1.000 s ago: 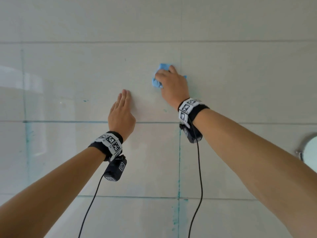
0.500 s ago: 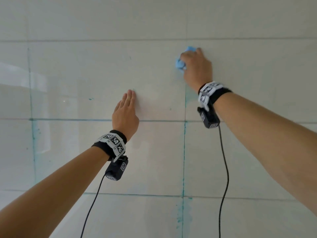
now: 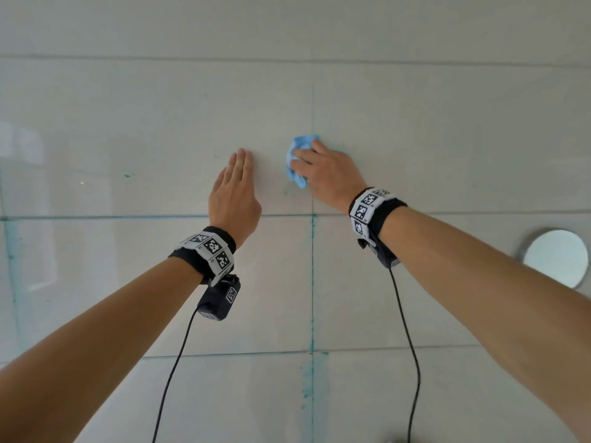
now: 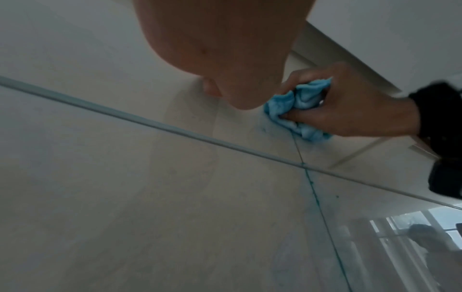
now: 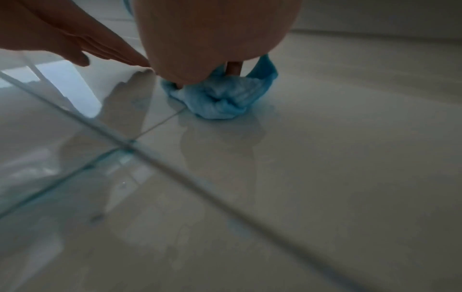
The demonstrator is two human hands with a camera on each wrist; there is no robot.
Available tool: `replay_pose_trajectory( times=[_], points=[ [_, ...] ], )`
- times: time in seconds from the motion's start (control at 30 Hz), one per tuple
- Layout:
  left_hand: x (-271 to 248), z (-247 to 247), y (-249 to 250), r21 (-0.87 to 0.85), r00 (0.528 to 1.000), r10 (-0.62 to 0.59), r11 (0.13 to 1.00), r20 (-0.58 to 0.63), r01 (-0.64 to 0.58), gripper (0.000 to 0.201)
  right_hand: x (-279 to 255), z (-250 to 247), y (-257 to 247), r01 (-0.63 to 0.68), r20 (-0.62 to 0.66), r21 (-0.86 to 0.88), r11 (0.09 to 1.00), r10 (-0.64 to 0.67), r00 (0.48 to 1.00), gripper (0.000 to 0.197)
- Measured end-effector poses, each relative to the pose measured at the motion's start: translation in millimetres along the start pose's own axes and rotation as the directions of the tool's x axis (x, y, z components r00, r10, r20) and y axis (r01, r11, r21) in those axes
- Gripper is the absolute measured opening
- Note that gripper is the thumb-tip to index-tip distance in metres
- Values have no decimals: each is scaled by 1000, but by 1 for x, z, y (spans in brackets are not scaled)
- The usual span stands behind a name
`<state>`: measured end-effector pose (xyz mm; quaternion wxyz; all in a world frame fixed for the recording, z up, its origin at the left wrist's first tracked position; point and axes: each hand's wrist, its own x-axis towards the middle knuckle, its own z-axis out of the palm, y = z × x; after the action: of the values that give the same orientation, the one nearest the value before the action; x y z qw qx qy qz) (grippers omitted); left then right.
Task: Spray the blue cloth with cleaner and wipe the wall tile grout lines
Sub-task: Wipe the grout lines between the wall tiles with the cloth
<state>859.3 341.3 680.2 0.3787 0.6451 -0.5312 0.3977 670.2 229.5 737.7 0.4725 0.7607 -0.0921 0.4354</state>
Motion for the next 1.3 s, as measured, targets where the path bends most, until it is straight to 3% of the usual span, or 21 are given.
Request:
replay_pose_trajectory(
  times=[0.07, 0.17, 0.3, 0.37, 0.47, 0.53, 0.63, 0.7, 0.83, 0.97, 1.03, 1.17, 1.3],
  points=[
    [1, 3, 0, -3, 1000, -2, 1000, 0, 2, 87, 14, -15, 27, -191, -35, 42, 981, 192, 981, 32],
    [1, 7, -3, -4, 1000, 10, 1000, -12, -10, 86, 30, -33, 69, -483, -34, 76, 872, 487, 873, 27],
    [3, 10, -5, -14, 999, 16, 1000, -31, -17, 84, 30, -23, 67, -551, -99, 86, 830, 557, 824, 26],
    [3, 11, -3, -24, 999, 9, 1000, -41, -10, 84, 20, -11, 43, -501, -132, 117, 858, 513, 848, 34],
    [2, 14, 0, -33, 999, 4, 999, -51, -6, 84, -12, 6, -4, -289, -146, 127, 949, 306, 941, 34],
    [1, 14, 0, -36, 998, 7, 999, -58, -9, 83, -32, 14, -25, -165, -98, 82, 983, 172, 980, 31],
    [0, 13, 0, -27, 999, 17, 999, -51, -19, 83, -41, 10, -21, -20, -16, 20, 1000, 20, 1000, 30],
    [0, 11, 0, -23, 999, 16, 1000, -42, -17, 83, -31, 1, -4, -35, 0, 8, 999, 35, 999, 30],
    [0, 8, -4, 2, 999, 26, 1000, -25, -26, 86, 7, -17, 31, -386, -39, 100, 917, 391, 920, 32],
    [1, 9, -2, 3, 999, 27, 1000, -18, -27, 86, 23, -17, 32, -487, -35, 88, 869, 492, 870, 34],
    [-1, 9, -2, -2, 999, 24, 1000, -24, -24, 86, 13, -10, 18, -441, -61, 101, 892, 447, 892, 34],
    [-2, 13, -2, -12, 999, 29, 999, -40, -30, 86, -29, 2, -11, -200, -74, 96, 975, 207, 975, 32],
    [-3, 15, -2, -29, 999, 21, 999, -39, -22, 86, -47, 5, -3, 26, 53, 16, 1000, -27, 998, 27]
  ],
)
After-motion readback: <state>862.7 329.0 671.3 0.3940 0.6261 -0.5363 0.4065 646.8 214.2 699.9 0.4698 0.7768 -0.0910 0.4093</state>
